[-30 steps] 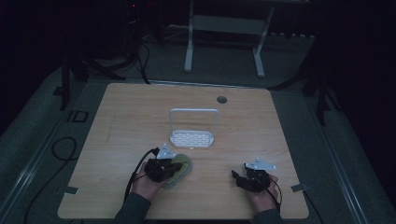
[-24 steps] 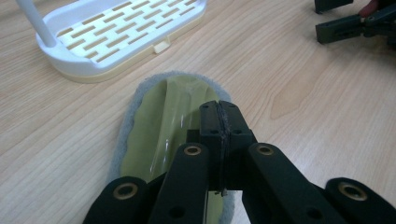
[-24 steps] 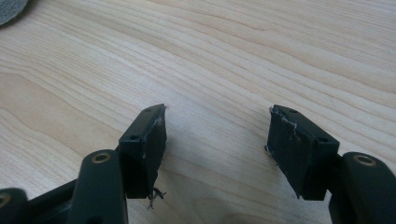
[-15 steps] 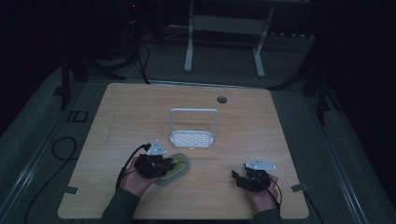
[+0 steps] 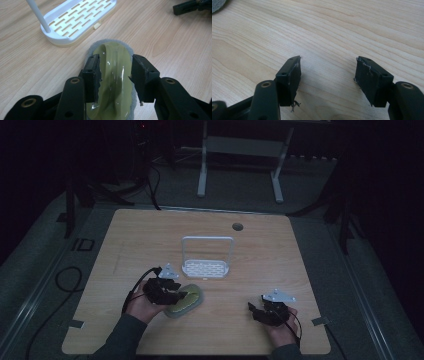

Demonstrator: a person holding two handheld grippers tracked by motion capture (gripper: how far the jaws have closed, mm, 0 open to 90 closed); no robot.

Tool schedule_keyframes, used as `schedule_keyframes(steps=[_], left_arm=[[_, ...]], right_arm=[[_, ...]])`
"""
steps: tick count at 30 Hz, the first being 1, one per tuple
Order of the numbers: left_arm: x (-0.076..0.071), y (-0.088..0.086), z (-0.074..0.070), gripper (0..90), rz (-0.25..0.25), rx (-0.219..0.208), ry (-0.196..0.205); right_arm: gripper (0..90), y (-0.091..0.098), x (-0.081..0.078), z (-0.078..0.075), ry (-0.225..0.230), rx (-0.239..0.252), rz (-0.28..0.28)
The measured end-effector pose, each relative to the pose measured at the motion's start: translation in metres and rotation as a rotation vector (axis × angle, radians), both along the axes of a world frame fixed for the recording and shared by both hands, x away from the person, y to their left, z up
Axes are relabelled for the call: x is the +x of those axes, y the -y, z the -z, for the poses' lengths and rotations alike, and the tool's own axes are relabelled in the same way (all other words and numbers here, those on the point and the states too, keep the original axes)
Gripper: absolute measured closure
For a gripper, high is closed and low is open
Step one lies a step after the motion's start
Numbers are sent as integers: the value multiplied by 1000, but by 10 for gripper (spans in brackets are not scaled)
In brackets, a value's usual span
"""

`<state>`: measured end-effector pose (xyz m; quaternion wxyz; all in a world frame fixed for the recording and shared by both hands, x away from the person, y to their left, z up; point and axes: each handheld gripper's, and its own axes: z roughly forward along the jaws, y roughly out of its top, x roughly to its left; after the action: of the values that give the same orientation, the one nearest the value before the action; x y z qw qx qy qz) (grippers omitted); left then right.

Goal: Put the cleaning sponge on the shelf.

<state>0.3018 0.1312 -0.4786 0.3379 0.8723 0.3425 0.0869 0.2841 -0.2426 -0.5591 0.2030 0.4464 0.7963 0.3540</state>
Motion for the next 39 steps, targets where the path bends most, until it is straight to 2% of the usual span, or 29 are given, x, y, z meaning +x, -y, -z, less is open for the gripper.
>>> schedule_keyframes(steps=[20,39], left_arm=[[15,14,-5,570,47,112,-60],[24,22,-5,578,77,180,-118]], right_arm=[[364,0,0,0,0,0,-1],[360,0,0,0,3,-2,-5]])
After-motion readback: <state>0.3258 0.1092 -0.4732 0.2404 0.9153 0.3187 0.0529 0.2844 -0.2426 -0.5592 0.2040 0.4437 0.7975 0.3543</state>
